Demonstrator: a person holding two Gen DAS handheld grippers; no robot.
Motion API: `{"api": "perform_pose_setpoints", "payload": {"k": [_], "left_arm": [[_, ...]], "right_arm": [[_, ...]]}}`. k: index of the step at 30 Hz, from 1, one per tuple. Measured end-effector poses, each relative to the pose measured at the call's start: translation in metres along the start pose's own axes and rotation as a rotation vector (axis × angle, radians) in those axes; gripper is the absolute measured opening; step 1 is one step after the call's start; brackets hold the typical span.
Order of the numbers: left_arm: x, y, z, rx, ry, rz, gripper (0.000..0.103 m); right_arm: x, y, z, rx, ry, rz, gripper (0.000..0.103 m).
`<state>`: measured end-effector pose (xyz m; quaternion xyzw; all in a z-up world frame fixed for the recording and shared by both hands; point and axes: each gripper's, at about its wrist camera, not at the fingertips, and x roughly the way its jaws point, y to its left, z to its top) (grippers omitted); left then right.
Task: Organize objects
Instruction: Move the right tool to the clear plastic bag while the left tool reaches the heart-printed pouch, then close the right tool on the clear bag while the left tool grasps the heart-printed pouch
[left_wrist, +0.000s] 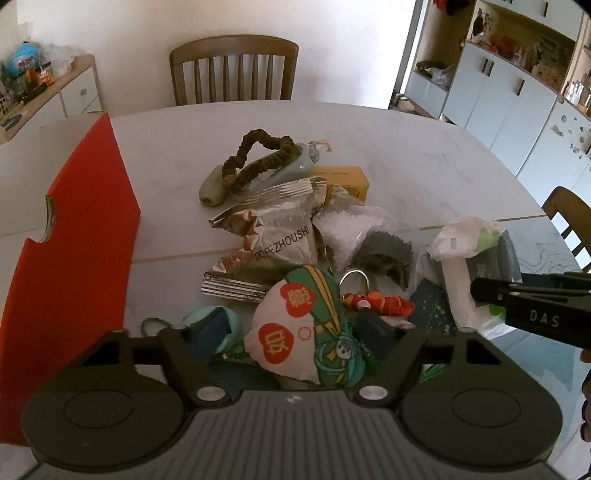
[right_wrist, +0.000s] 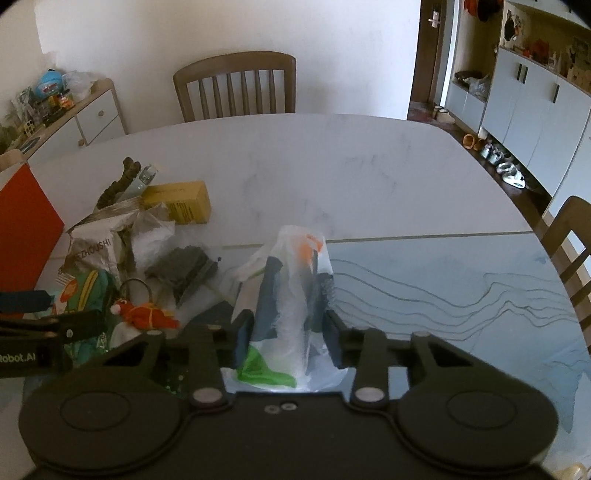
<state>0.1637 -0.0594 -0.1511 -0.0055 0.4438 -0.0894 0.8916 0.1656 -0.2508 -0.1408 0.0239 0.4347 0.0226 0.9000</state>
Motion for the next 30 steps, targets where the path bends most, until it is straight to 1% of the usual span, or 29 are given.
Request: {"api": "perform_pose_setpoints", "payload": {"k": [2,4,8,12,17,20,26,30], "left_arm": [[-0.001,0.001,0.001,-0.007,0.002,-0.013,0.057],[-0.001,0.0,0.002,-0.002,0.004,-0.019,0.054],[-0.002,-0.005,0.001,0.024,-0.002,-0.013,0.049],[-0.008,-0.008,0.001,0.044,-0.01,-0.014,0.047],[-0.018,-0.01,0.002,0.043,-0.012,-0.015,0.046],[-0.032,-0.011,0.002,0.041,-0.023,-0.03,0.046],[-0.062,-0.013,0.0,0.033,-0.016,-0.045,0.046],[-0.082,-0.01,-0.001,0.018,-0.018,-0.045,0.046]], "right_arm": [[0.0,0.0,0.0,0.004,-0.001,0.003,0.033],[-0.001,-0.001,0.0,0.006,-0.002,0.008,0.026],[-0.003,0.0,-0.001,0.003,-0.009,0.007,0.023],[-0.011,0.002,0.002,-0.004,-0.037,0.007,0.02],[-0.032,0.003,0.003,-0.003,-0.064,0.036,0.02],[-0.046,0.003,0.0,-0.007,-0.07,0.058,0.02],[-0.078,0.001,-0.005,-0.013,-0.076,0.097,0.02],[-0.098,0.002,-0.004,-0.036,-0.093,0.114,0.02]]}}
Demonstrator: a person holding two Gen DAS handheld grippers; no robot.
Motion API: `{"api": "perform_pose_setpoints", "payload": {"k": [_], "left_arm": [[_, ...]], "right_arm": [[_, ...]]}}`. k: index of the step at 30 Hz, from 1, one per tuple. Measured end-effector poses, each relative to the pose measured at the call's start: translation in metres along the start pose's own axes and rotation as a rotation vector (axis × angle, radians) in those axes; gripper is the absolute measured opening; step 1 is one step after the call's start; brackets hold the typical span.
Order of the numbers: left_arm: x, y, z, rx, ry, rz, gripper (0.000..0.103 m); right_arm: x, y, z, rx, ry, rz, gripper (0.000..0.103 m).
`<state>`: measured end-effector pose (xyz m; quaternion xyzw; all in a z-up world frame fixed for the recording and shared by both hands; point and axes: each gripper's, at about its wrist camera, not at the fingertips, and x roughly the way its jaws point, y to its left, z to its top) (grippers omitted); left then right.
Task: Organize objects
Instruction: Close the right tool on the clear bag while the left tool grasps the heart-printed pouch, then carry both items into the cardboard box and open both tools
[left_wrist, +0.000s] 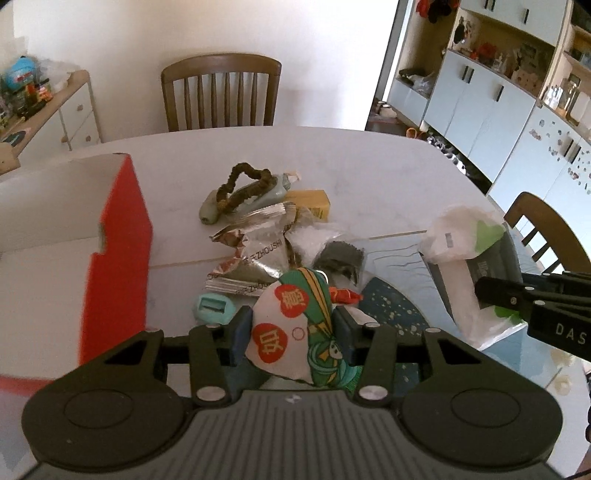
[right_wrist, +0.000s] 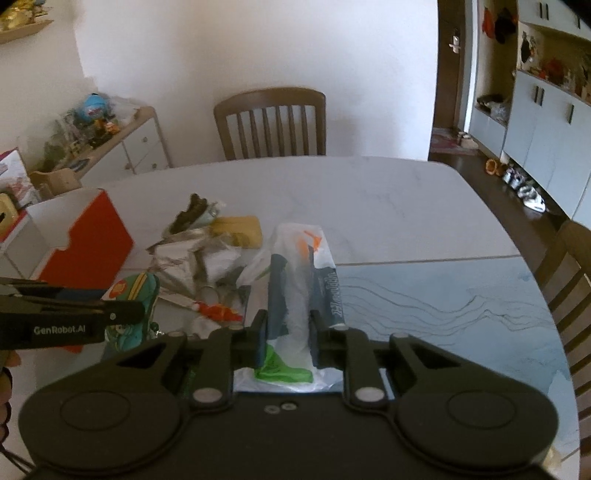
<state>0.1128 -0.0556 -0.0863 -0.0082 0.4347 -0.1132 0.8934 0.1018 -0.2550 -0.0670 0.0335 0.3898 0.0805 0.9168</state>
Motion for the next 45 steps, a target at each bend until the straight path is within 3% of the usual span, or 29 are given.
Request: {"api": "perform_pose_setpoints", "payload": {"k": [14,28,38,45], "left_arm": [[-0.088,0.032,0.016,-0.036,-0.057,0.039,0.046],[-0.127,0.134,0.033,-0.092,-0.084,0.117,0.047],[-0.116,0.214,0.052,-0.085,-0.08,0.184,0.047],[-0.08,0.258,0.05,-0.079,-0.019,0.187,0.047]], "right_arm": [[-0.047,0.047,0.027,-0.149,-0.012,0.165,0.02],[-0.038,0.164,0.067,-0.317,0.005,0.288,0.021],[-0.003,0.25,0.09,-0.373,0.013,0.285,0.021],[0.037,0.292,0.089,-0.384,0.047,0.259,0.021]]}}
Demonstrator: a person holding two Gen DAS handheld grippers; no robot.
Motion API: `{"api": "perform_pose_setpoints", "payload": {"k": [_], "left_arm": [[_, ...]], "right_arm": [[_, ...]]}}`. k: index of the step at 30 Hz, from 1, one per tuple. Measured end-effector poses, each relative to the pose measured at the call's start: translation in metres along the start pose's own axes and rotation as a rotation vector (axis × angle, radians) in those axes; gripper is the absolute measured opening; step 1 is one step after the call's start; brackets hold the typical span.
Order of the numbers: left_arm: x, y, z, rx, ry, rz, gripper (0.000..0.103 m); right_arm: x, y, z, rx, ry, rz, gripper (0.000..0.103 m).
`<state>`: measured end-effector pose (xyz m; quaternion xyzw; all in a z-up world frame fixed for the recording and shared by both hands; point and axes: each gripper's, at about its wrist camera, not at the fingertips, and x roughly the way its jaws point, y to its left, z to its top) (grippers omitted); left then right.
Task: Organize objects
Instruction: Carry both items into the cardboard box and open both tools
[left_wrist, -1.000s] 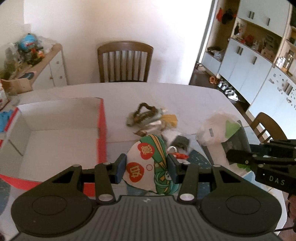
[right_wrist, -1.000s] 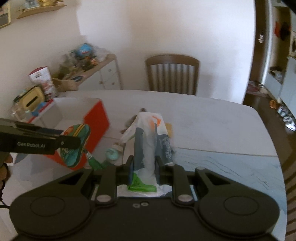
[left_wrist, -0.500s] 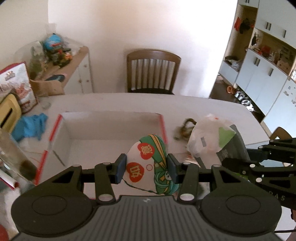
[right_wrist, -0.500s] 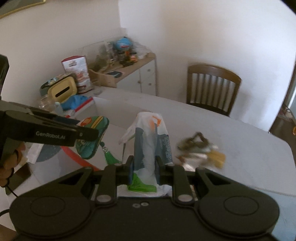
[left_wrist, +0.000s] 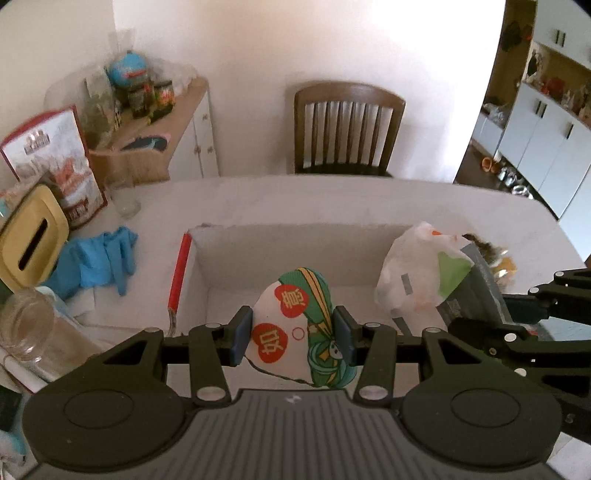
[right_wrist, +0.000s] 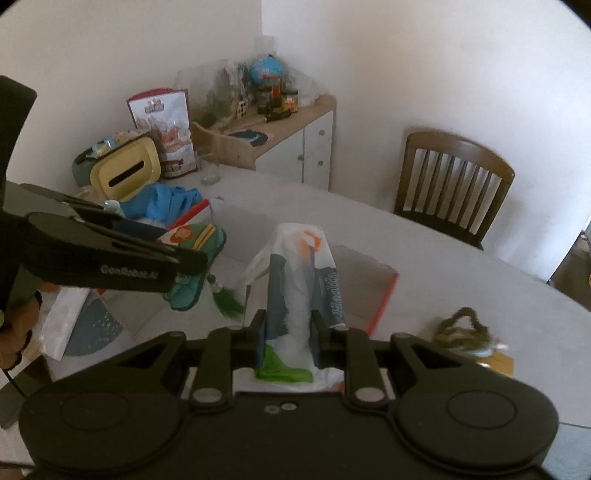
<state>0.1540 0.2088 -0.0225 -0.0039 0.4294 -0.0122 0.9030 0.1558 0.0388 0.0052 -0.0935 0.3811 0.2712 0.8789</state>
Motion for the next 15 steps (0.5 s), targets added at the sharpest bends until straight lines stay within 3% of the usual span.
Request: {"api": "perform_pose_setpoints", "payload": {"k": [10,15], "left_arm": [[0.059,0.01,-0.013,0.065,0.094,0.007,0.047],[0.079,0.007,-0.017,0.1,0.142,0.0,0.047]], "right_arm": [[0.068,0.011,-0.01,-0.009,0.108,-0.069,0.021],[0.089,0.013,-0.017,-0.022,0.16,-0.062,0.022]]}}
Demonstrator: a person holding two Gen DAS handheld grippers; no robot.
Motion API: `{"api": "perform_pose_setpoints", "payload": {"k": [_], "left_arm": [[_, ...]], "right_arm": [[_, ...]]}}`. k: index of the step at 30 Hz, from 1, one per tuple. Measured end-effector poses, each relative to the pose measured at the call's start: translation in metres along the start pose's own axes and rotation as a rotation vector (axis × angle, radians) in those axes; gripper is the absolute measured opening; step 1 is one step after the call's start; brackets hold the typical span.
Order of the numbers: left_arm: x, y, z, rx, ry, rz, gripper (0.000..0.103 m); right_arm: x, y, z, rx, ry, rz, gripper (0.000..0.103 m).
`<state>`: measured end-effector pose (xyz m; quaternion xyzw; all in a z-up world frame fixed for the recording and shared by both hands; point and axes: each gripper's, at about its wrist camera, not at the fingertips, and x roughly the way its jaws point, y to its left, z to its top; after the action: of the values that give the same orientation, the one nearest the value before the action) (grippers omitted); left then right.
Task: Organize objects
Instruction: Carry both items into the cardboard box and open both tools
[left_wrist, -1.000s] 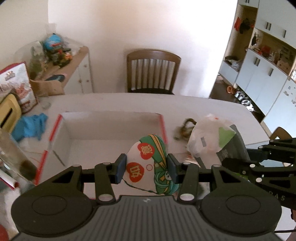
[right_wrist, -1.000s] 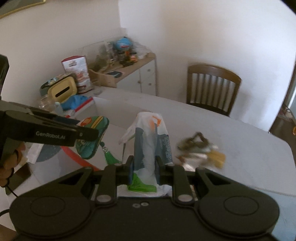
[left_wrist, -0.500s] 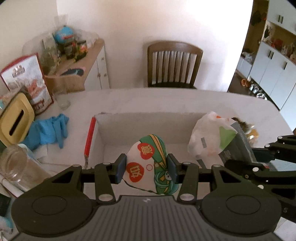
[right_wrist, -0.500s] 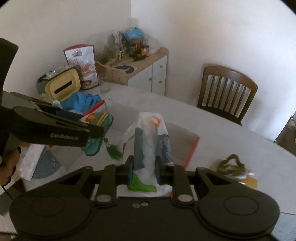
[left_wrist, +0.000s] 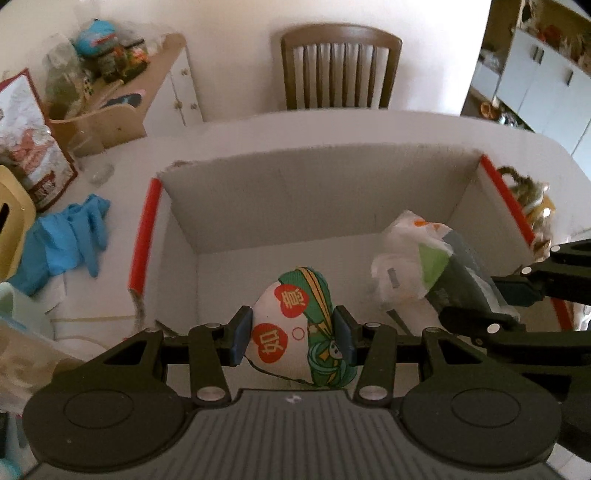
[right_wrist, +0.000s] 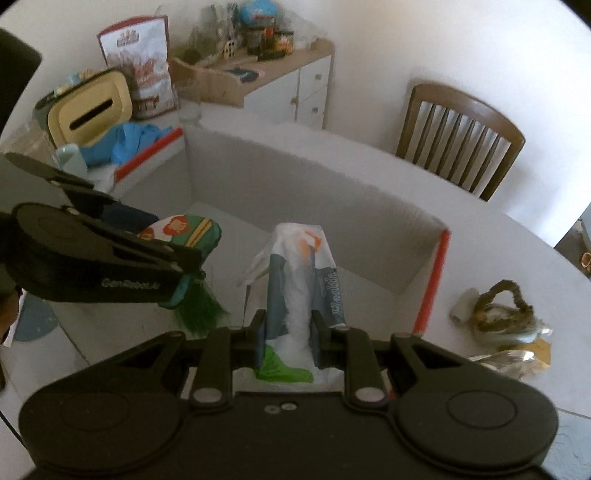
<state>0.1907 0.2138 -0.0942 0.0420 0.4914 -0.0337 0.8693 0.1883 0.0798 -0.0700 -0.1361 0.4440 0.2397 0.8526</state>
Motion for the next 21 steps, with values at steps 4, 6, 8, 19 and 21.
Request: {"api": "perform_pose_setpoints", "payload": {"k": [4,6,8,19,21], "left_arm": [[0.011,-0.004,-0.003,0.028,0.044,-0.011,0.048],[0.015,-0.006,-0.005,0.039,0.063,-0.015,0.048],[0.018,-0.007,-0.007,0.044,0.078,-0.02,0.048],[0.028,-0.006,-0.013,0.052,0.128,-0.047,0.051],[0.026,-0.007,-0.015,0.059,0.124,-0.05,0.053]], "right_arm": [[0.011,0.002,-0.003,0.002,0.042,0.005,0.022],[0.014,0.003,-0.005,-0.006,0.059,0.012,0.022],[0.016,0.006,-0.007,-0.011,0.075,0.016,0.022],[0.028,0.008,-0.013,-0.001,0.134,0.007,0.025],[0.028,0.009,-0.013,0.0,0.131,0.006,0.028]]}}
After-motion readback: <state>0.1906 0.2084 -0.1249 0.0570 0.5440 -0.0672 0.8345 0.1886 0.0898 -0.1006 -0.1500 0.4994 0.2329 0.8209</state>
